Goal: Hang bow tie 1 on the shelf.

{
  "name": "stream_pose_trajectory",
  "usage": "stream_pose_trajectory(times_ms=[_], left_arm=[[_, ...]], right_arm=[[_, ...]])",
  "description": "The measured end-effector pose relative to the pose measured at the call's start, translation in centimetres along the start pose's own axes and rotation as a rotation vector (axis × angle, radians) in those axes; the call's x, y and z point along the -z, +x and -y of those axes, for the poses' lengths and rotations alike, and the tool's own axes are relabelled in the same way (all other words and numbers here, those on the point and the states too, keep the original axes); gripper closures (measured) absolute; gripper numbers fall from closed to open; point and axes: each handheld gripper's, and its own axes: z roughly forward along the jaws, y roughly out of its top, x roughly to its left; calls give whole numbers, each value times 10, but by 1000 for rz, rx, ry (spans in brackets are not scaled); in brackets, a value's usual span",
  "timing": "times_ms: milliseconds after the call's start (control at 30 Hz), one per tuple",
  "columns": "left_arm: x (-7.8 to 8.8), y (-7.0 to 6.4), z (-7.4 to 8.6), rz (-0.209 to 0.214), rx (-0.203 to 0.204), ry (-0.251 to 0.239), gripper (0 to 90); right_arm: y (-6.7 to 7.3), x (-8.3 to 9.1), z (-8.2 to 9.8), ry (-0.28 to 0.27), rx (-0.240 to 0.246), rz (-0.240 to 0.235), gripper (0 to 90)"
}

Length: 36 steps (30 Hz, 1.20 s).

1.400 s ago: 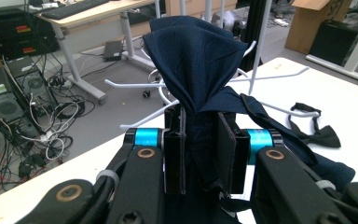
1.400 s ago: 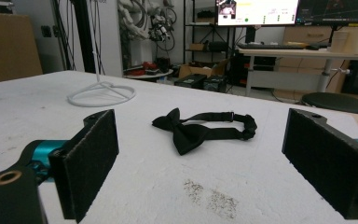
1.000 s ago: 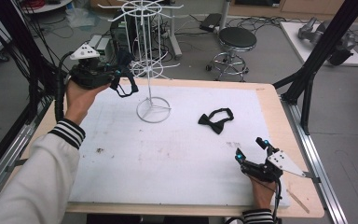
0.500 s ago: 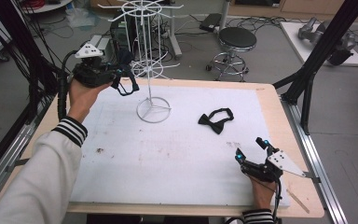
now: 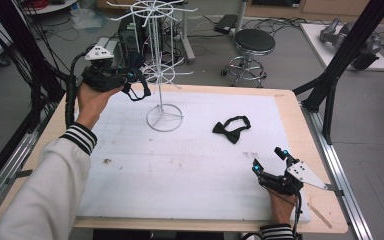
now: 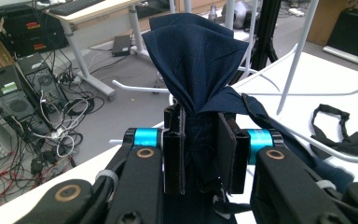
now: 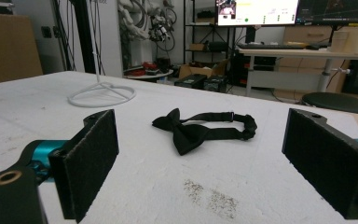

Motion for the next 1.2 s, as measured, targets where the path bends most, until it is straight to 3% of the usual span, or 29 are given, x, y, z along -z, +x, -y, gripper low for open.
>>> stream_pose_trajectory(times_ms=[267, 533, 633, 867, 1200], left_arm=[[0, -5, -1, 11, -7, -1, 677], [-2, -8, -1, 5, -16, 2, 360], [-2, -10, -2, 5, -23, 0, 297], [0, -12, -3, -15, -86, 26, 223], [-1, -14, -4, -18, -91, 59, 160]], right_arm=[[0, 0, 0, 0, 1, 1, 99], [0, 0, 0, -3, -1, 2, 99], [0, 0, 0, -2, 0, 2, 99], [0, 0, 0, -1, 6, 2, 99], [0, 0, 0, -1, 7, 1, 99]])
